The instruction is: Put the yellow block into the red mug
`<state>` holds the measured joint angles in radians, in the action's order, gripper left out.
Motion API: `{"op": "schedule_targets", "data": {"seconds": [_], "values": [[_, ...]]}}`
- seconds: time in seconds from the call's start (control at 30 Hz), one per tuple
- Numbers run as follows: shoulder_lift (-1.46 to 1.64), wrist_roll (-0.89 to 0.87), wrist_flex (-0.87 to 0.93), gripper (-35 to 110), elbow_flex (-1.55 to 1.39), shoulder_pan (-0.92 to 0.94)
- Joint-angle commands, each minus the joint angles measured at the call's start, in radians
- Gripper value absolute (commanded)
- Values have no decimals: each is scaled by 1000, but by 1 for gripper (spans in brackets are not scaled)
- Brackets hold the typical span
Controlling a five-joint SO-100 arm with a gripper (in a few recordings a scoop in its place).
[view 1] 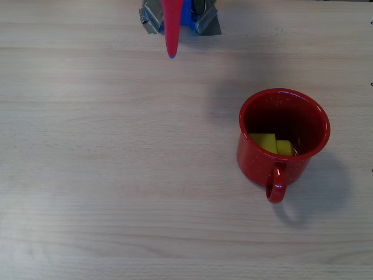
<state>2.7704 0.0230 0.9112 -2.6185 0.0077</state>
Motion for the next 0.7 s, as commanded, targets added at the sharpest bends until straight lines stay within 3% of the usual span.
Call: {"op": "schedule_targets", "data": {"seconds": [0.0, 0.37, 0.67], "values": [[115, 14, -28, 0, -72, -40], [440, -35, -6, 0, -387, -86], [535, -84, 48, 0, -423, -92]]}}
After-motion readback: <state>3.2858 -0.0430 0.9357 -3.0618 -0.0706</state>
